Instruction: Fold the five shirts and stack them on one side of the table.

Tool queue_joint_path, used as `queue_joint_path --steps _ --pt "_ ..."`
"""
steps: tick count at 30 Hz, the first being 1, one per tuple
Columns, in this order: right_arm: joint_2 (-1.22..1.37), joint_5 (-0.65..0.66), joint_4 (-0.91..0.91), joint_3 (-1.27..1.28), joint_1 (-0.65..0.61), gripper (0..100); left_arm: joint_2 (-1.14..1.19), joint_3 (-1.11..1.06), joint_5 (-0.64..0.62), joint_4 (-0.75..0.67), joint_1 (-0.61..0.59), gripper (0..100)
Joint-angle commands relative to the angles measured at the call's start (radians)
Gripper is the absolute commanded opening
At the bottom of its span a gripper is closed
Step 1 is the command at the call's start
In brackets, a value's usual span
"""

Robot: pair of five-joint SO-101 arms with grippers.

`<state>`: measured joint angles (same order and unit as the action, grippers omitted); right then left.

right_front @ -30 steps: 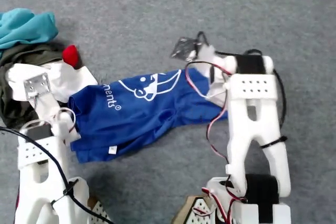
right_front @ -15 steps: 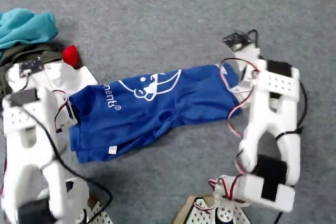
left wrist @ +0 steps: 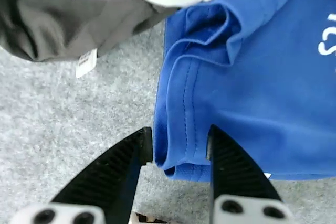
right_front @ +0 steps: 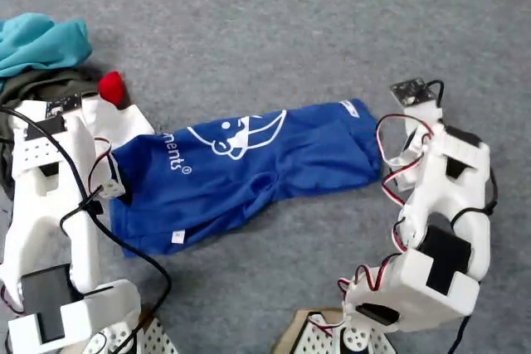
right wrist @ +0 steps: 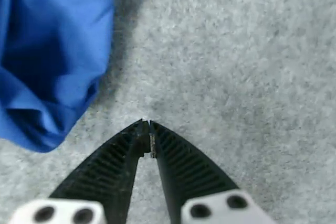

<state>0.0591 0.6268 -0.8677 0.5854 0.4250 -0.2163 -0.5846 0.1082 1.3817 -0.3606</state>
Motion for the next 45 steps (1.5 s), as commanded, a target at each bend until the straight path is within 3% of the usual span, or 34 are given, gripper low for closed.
queue_joint_path --steps 1,10,14,20,23,29,34,39,45 --pt "-0.004 -0.009 0.048 0.018 0.021 0.3 -0.002 -0.023 0.021 -0.029 -0.009 18" --pt "-0.002 -0.006 0.048 0.016 0.016 0.3 -0.004 -0.229 0.021 -0.331 -0.006 18" --pt "-0.001 -0.006 0.048 0.016 0.016 0.3 -0.002 -0.288 0.02 -0.394 -0.006 18" --pt "-0.004 -0.009 0.054 0.022 0.016 0.3 0.002 -0.305 0.015 -0.391 -0.006 17" --pt "-0.004 -0.008 0.054 0.024 0.015 0.2 0.053 -0.307 -0.008 -0.39 -0.006 11" --pt "-0.004 -0.009 0.054 0.024 0.016 0.2 0.219 -0.173 -0.046 -0.315 -0.006 2" --pt "-0.004 -0.009 0.054 0.024 0.021 0.2 0.282 -0.091 -0.044 -0.256 -0.003 2" --pt "-0.004 -0.011 0.054 0.022 0.021 0.2 0.246 0.005 -0.044 -0.181 0.101 2" --pt "-0.004 -0.097 0.095 0.038 0.022 0.2 0.153 0.173 -0.106 -0.032 0.356 2"
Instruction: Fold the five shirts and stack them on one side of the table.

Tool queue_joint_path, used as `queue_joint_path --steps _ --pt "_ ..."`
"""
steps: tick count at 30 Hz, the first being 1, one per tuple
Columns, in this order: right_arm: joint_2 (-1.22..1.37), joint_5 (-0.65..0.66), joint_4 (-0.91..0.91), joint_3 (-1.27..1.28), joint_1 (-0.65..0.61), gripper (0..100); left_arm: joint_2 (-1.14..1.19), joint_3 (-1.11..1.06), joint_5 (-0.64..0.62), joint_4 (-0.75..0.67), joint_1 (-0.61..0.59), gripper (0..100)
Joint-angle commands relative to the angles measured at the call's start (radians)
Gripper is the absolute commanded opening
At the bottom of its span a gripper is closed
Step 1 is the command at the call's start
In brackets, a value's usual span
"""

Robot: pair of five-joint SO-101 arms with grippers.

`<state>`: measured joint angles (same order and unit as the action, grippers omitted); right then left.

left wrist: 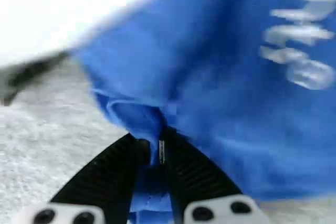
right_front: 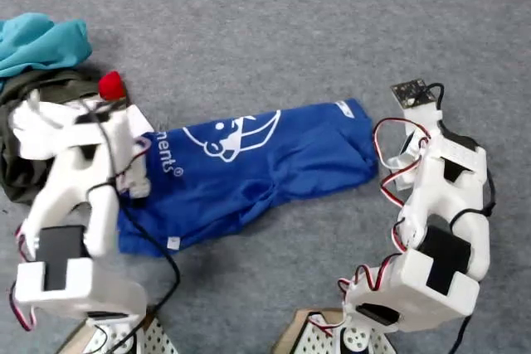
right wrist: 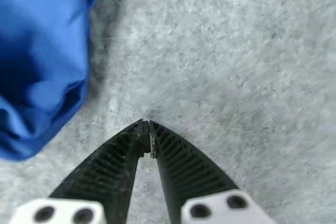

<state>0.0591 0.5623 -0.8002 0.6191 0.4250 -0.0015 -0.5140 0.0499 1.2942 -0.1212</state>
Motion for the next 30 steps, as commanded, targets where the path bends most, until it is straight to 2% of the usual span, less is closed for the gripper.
queue_joint_path --steps 1,5,10,17,22,27,30 --pt "-0.004 -0.035 0.031 0.004 0.022 0.2 -0.07 0.123 -0.06 0.071 0.16 2" --pt "-0.004 -0.038 0.032 0.004 0.022 0.2 -0.074 0.173 -0.055 0.087 0.319 2" --pt "-0.004 -0.038 0.032 0.004 0.022 0.2 -0.074 0.282 -0.058 0.101 0.416 2" --pt "-0.004 -0.038 0.031 0.005 0.022 0.2 -0.03 0.635 -0.077 0.23 0.528 2" --pt "-0.004 -0.044 0.034 0.005 0.031 0.2 0.107 0.855 -0.126 0.244 0.606 2" --pt "-0.007 -0.147 0.063 -0.002 0.097 0.2 0.289 1.051 -0.143 0.244 0.697 2" --pt "-0.024 -0.158 0.069 0.005 0.104 0.2 0.381 1.178 -0.144 0.242 0.743 2"
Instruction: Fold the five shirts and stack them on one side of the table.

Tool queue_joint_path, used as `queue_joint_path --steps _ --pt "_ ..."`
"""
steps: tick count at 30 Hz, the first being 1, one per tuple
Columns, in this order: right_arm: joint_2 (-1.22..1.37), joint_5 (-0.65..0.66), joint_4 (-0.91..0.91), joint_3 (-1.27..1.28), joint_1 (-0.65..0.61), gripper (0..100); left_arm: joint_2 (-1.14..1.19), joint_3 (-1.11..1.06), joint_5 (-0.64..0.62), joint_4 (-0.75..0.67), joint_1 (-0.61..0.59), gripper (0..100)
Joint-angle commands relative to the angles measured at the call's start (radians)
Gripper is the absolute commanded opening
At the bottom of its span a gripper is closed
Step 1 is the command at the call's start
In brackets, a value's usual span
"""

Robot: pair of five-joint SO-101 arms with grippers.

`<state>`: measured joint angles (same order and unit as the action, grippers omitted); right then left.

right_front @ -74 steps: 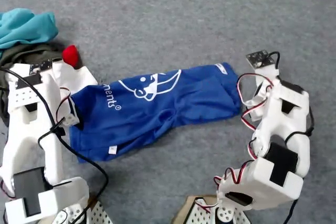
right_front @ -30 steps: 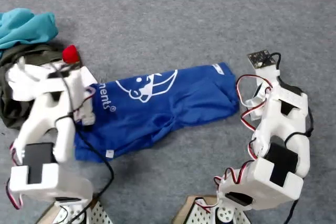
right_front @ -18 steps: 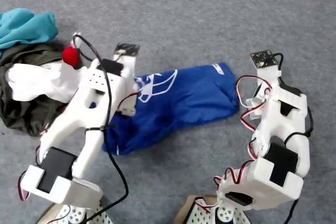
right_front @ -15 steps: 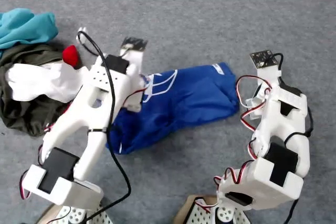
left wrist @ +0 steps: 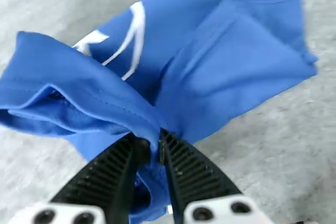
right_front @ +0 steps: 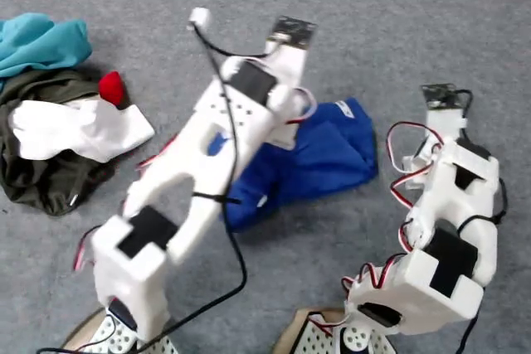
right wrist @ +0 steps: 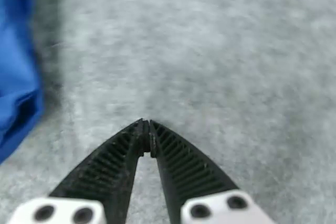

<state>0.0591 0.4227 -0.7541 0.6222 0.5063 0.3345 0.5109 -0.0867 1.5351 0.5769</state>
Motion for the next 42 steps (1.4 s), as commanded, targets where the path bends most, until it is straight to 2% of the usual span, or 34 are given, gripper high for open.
queue_joint_path --steps 1,12,23,28,31,36,42 --pt "-0.027 -0.018 0.023 0.002 0.022 0.2 0.074 0.196 -0.014 0.002 0.058 2" --pt "-0.028 -0.06 0.035 0.004 0.024 0.2 0.392 0.623 -0.064 -0.005 0.157 2" --pt "-0.028 -0.06 0.037 0.004 0.025 0.2 0.682 1.02 -0.132 -0.037 0.16 2" --pt "-0.033 -0.058 0.049 0.015 0.024 0.2 0.725 1.083 -0.157 -0.031 0.172 4" --pt "-0.035 -0.055 0.054 0.022 0.022 0.2 0.727 1.086 -0.167 -0.028 0.176 12" --pt "-0.035 -0.055 0.054 0.022 0.022 0.2 0.725 1.096 -0.267 0.009 0.164 22" --pt "-0.035 -0.055 0.054 0.021 0.022 0.3 0.67 1.165 -0.279 0.097 0.057 22"
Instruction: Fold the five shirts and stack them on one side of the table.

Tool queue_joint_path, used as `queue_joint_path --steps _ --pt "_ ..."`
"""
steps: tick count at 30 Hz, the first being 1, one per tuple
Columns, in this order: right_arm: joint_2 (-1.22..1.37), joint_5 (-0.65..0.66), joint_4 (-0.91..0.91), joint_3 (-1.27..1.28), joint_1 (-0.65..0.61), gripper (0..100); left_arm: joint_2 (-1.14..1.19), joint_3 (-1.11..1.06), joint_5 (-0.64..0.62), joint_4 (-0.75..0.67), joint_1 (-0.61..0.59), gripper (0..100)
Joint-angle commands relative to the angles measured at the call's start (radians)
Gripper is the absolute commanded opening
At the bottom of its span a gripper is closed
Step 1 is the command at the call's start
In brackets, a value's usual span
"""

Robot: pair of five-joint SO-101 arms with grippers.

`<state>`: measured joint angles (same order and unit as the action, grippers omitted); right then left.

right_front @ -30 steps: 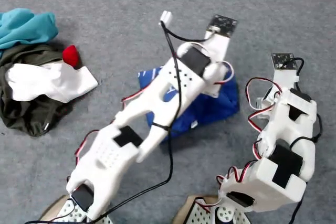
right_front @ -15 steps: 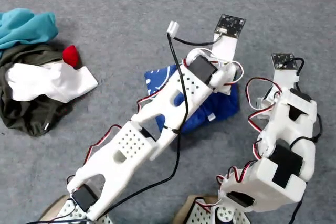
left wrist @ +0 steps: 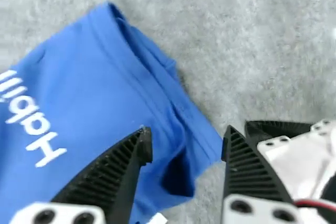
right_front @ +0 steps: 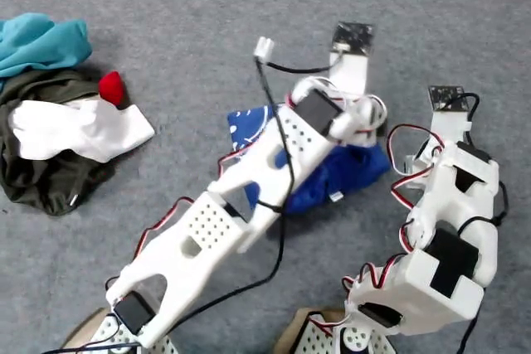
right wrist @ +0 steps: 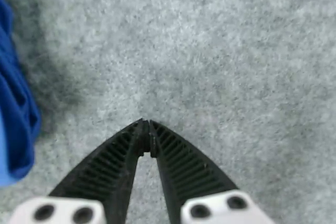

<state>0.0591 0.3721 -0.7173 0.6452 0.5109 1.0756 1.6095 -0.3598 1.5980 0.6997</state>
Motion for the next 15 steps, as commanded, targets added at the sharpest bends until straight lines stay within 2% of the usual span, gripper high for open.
queue_joint_path --steps 1,6,10,15 --pt "-0.035 -0.006 0.017 -0.004 0.018 0.3 -0.101 0.063 -0.005 0.051 -0.094 20" --pt "-0.035 -0.008 0.023 -0.002 0.018 0.3 -0.248 0.055 -0.003 0.161 -0.245 2" --pt "-0.035 -0.006 0.023 -0.002 0.013 0.3 -0.325 0.011 -0.002 0.164 -0.361 2" --pt "-0.035 -0.008 0.023 -0.002 0.012 0.3 -0.489 -0.227 0.124 0.167 -0.425 2"
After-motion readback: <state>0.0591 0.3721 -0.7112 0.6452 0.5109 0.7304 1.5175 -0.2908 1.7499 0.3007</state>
